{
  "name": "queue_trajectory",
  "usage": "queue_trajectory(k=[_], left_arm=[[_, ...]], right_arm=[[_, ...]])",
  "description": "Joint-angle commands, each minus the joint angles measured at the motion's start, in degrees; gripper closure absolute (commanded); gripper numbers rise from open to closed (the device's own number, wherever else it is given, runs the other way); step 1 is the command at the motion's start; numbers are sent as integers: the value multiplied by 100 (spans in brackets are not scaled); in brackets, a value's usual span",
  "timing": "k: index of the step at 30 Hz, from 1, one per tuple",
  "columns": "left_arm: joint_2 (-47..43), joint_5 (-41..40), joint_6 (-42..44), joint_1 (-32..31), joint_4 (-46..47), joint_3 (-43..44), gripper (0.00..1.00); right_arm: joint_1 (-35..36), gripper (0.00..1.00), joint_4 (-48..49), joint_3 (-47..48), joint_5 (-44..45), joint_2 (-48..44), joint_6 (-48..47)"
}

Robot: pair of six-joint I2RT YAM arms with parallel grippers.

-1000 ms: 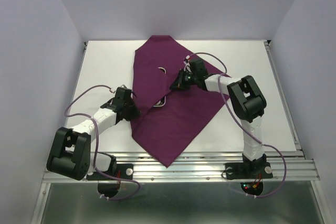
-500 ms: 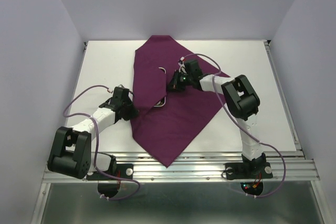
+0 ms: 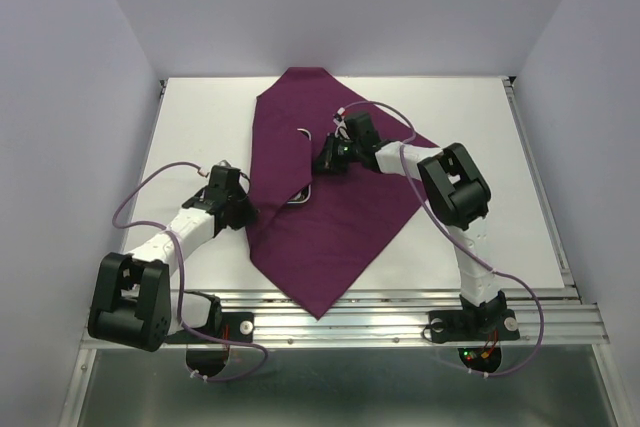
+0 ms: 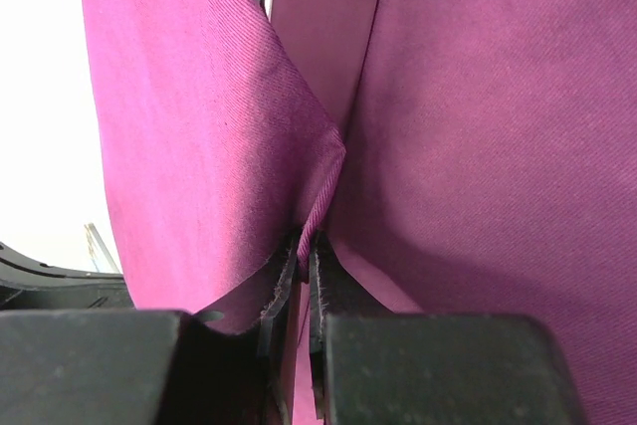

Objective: Prepare the surgical pack
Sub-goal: Pack the surgical kit at the center of the board.

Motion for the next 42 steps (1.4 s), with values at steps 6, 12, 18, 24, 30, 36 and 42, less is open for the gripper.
queue_trajectory(k=[6,12,18,24,30,36,42], left_arm=[[-218,-97,121,55,-143,151,100],[-236,-106,-81,55,-108,-42,100],[88,-439,-274,55,112,-148,100],[441,-343,-327,55,332,-262,100],[-418,-658,-494,55,-186,-297,100],[-693,-537,-784,55,-319,-587,100],[-255,-439,-732,29,-178,-535,100]], right_arm=[[167,99,111,339,-35,106,40],[167,99,119,357,-26,150,49],[167,99,119,348,-26,168,31],[167,99,111,357,-35,203,40],[167,99,119,330,-26,185,22],[167,99,137,330,-35,212,57],[167,99,163,330,-44,194,93]])
